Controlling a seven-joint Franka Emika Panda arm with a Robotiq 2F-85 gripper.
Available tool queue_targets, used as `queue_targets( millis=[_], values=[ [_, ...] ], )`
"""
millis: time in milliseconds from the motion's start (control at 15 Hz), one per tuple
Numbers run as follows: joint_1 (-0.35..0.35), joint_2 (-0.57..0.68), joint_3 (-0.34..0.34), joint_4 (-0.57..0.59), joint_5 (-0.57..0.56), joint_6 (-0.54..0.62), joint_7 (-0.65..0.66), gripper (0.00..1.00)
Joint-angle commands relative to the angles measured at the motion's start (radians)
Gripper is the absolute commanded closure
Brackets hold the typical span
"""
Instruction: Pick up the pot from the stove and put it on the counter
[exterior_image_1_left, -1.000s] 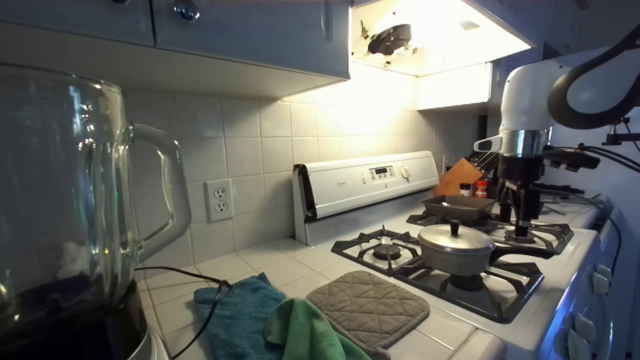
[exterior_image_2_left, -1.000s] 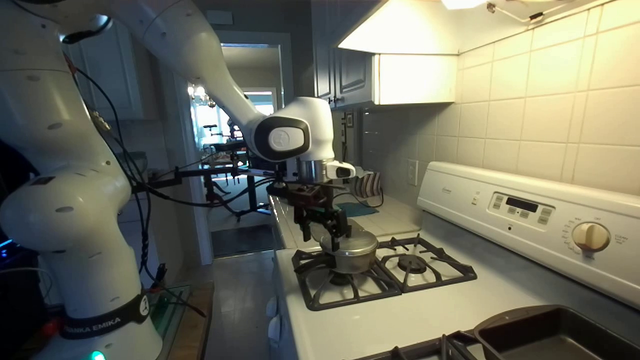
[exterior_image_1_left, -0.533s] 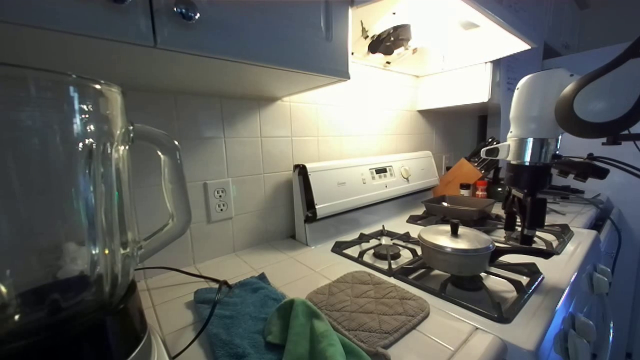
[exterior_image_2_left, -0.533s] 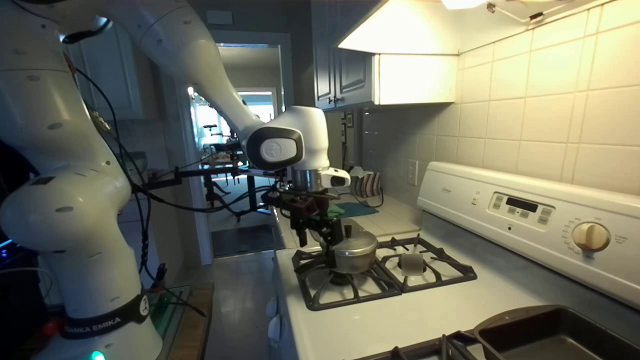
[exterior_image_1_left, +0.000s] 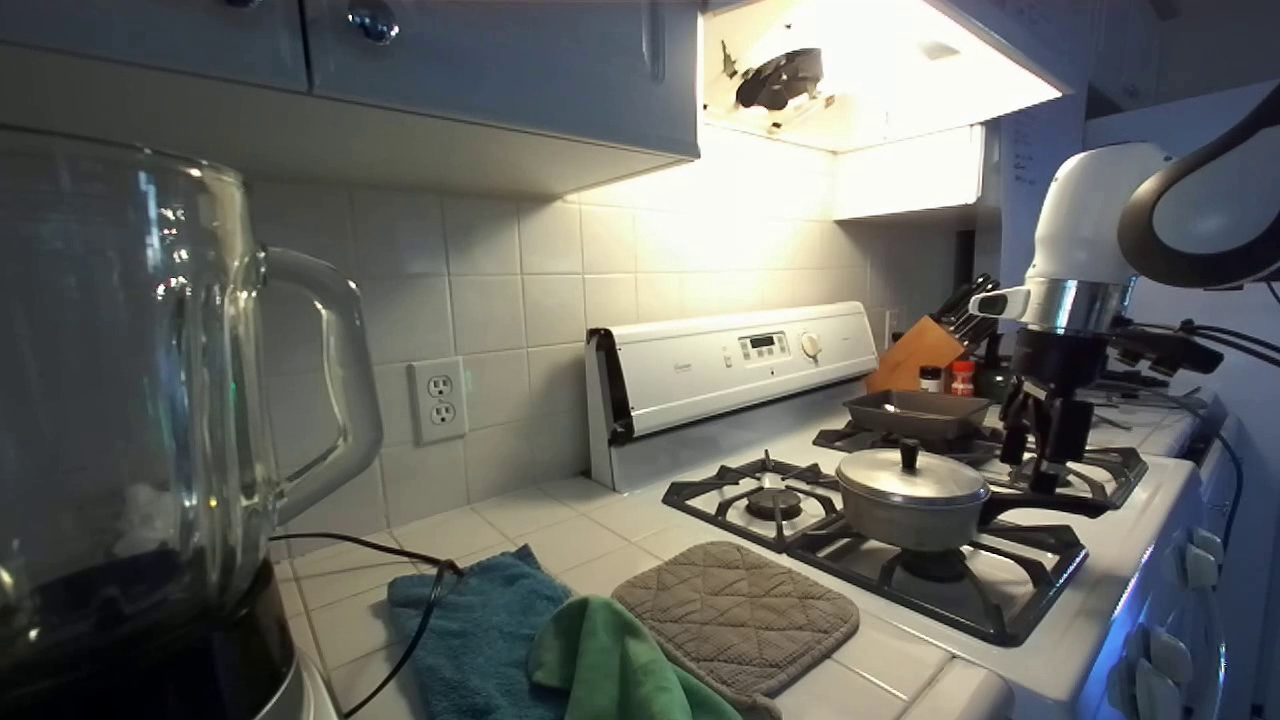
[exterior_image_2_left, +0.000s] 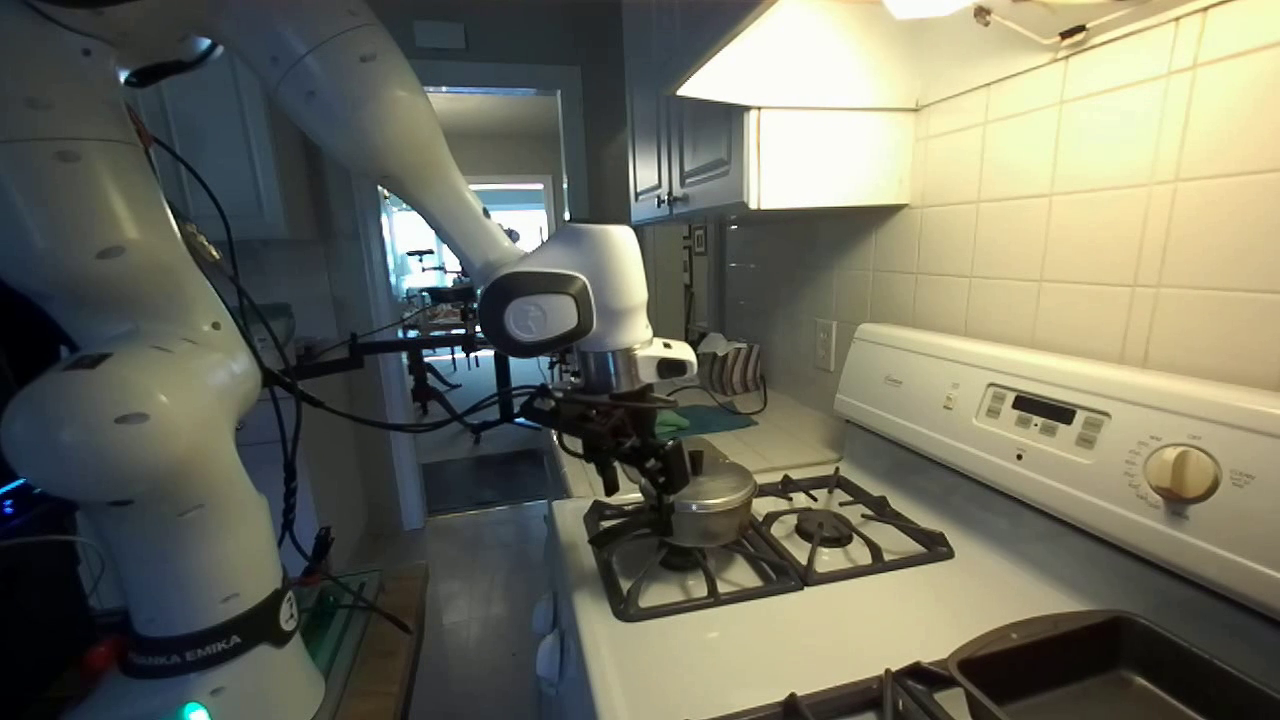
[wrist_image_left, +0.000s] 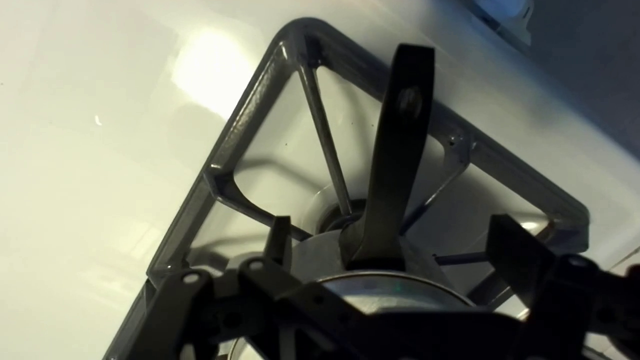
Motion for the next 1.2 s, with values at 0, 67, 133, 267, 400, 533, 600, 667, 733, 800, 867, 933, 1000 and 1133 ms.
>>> queue_targets(
  millis=[0,67,133,267,400,533,600,667,733,800,867,933,1000,1133],
  values=[
    [0.029,-0.016,-0.023,-0.03,0.072,0.056,-0.071,0.0],
    [0.032,-0.017,-0.026,-0.031,0.079,0.06,-0.077,0.0],
    [0.034,-0.018,-0.028,-0.03,0.087,0.062,-0.084,0.0],
    [0.036,-0.017,-0.032,-0.028,0.1,0.06,-0.098,0.0],
    [0.041,-0.01,-0.038,-0.021,0.119,0.05,-0.118,0.0],
    [0.042,-0.007,-0.041,-0.017,0.131,0.044,-0.135,0.0],
    [0.042,-0.007,-0.042,-0.017,0.136,0.043,-0.142,0.0],
    [0.042,-0.007,-0.043,-0.017,0.14,0.042,-0.148,0.0],
    [0.042,-0.007,-0.043,-0.016,0.144,0.041,-0.152,0.0],
    [0.043,-0.007,-0.043,-0.016,0.148,0.04,-0.157,0.0],
    [0.043,-0.006,-0.043,-0.015,0.152,0.038,-0.163,0.0],
    [0.043,-0.004,-0.045,-0.013,0.158,0.029,-0.168,0.0],
    [0.044,-0.004,-0.046,-0.013,0.165,0.029,-0.177,0.0],
    [0.046,-0.003,-0.049,-0.012,0.178,0.026,-0.193,0.0]
  ],
)
